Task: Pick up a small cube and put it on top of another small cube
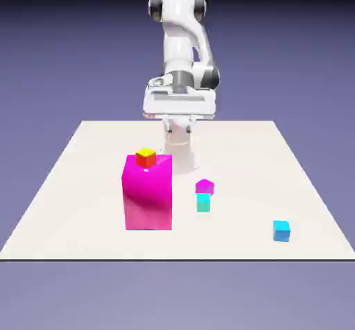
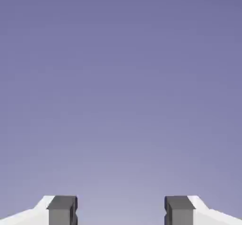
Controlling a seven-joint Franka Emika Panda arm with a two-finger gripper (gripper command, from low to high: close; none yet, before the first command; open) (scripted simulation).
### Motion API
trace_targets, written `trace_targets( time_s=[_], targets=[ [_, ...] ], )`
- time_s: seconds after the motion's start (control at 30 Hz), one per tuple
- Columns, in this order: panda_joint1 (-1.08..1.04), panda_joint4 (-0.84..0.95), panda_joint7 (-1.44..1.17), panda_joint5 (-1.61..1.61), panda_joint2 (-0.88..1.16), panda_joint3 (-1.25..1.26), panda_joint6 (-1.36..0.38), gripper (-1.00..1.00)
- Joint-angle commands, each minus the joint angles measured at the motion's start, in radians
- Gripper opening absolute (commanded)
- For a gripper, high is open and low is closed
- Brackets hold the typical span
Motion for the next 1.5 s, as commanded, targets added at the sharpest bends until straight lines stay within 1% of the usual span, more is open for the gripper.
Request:
trace_targets(
  time_s=[0.0, 0.3, 0.4, 0.47, 0.83, 0.87, 0.9, 1.27, 1.3, 1.47],
  targets=[
    [0.005, -0.016, 0.034, -0.005, 0.036, 0.019, 0.0, 0.0],
    [0.048, -0.17, 0.341, -0.054, 0.362, 0.189, 0.002, 0.0],
    [0.078, -0.266, 0.428, -0.083, 0.457, 0.214, 0.03, 0.0],
    [0.087, -0.292, 0.428, -0.091, 0.457, 0.202, 0.044, 0.0],
    [0.288, -0.19, 0.084, 0.368, 0.853, 0.117, 0.345, 0.0],
    [0.288, -0.19, 0.084, 0.368, 0.853, 0.117, 0.345, -1.0],
    [0.288, -0.19, 0.084, 0.368, 0.853, 0.117, 0.345, -1.0],
    [0.087, -0.292, 0.428, -0.091, 0.457, 0.202, 0.044, -1.0],
    [0.087, -0.292, 0.428, -0.091, 0.457, 0.202, 0.044, -1.0],
    [0.055, -0.111, 0.476, -0.18, 0.561, 0.303, -0.062, -1.0]
  ],
)
